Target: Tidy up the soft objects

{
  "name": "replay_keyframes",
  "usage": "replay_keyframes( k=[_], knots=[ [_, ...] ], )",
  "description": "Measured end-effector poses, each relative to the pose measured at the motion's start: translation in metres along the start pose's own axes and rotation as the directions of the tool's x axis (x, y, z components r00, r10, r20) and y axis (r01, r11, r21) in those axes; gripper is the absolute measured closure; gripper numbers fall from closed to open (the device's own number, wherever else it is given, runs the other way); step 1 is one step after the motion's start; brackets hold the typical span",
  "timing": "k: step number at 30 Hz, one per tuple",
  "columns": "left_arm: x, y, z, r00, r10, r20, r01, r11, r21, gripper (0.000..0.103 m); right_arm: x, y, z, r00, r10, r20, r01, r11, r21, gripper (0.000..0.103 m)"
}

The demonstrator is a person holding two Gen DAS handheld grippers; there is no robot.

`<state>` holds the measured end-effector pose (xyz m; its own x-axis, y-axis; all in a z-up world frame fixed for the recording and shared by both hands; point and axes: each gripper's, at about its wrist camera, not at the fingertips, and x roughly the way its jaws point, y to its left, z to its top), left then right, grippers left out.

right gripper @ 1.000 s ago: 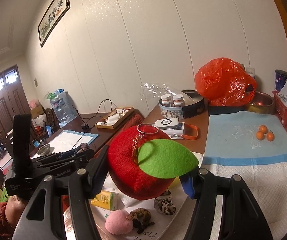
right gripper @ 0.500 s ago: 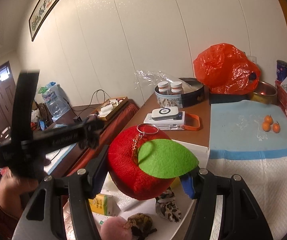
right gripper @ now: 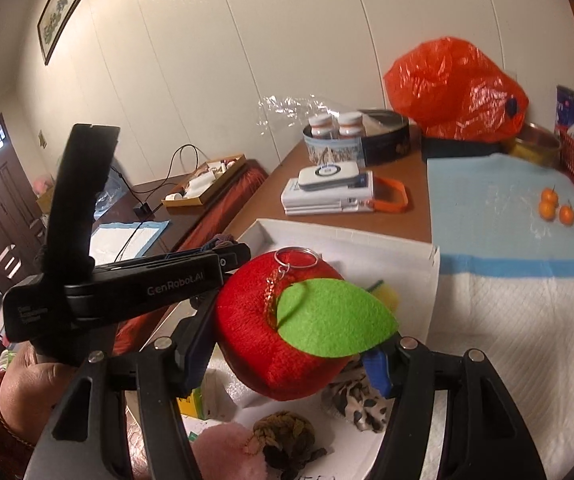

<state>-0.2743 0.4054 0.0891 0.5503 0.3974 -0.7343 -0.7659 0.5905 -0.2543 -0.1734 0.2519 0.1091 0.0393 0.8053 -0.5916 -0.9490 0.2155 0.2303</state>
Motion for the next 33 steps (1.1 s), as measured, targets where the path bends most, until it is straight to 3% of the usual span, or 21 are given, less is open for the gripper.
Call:
replay_keyframes(
  k=[1,2,5,14,19,27,30,33],
  knots=[
    [-0.002,0.001,0.001,1.000,0.011,0.009,-0.011,1.000,-0.011,0.031,0.001,-0.001,-0.001,1.000,-0.005,-0.006,0.006,1.000,0.004,0.021],
    [-0.005,0.003,0.000,1.000,0.020,0.024,-0.020,0.999,-0.025,0.000,0.001,-0.001,-0.001,1.000,-0.013,-0.004,0.013,1.000,0.006,0.017],
    [-0.019,0.011,-0.003,0.994,0.068,0.088,-0.063,0.996,-0.057,0.000,-0.008,-0.002,-0.002,0.999,-0.018,0.033,0.017,1.000,0.016,0.016],
    [-0.077,0.013,-0.023,0.970,0.123,0.211,-0.103,0.989,-0.105,0.000,-0.036,0.011,-0.006,0.994,-0.029,0.104,0.035,0.998,-0.055,0.015],
    [-0.112,0.006,-0.038,0.967,0.091,0.237,-0.056,0.987,-0.150,0.000,-0.066,0.009,-0.009,0.986,-0.017,0.169,0.030,0.997,-0.076,0.015],
    [-0.163,-0.044,-0.055,0.949,0.064,0.309,-0.038,0.995,-0.090,0.000,-0.131,-0.007,-0.013,0.953,-0.011,0.302,0.041,0.995,-0.091,0.015],
    [-0.179,-0.068,-0.063,0.941,0.089,0.326,-0.077,0.996,-0.048,0.000,-0.151,-0.011,-0.015,0.942,-0.056,0.330,0.093,0.991,-0.099,0.015],
    [-0.193,-0.092,-0.069,0.921,0.147,0.360,-0.152,0.988,-0.014,0.000,-0.173,-0.018,-0.019,0.924,-0.097,0.370,0.138,0.987,-0.084,0.015]
  ],
)
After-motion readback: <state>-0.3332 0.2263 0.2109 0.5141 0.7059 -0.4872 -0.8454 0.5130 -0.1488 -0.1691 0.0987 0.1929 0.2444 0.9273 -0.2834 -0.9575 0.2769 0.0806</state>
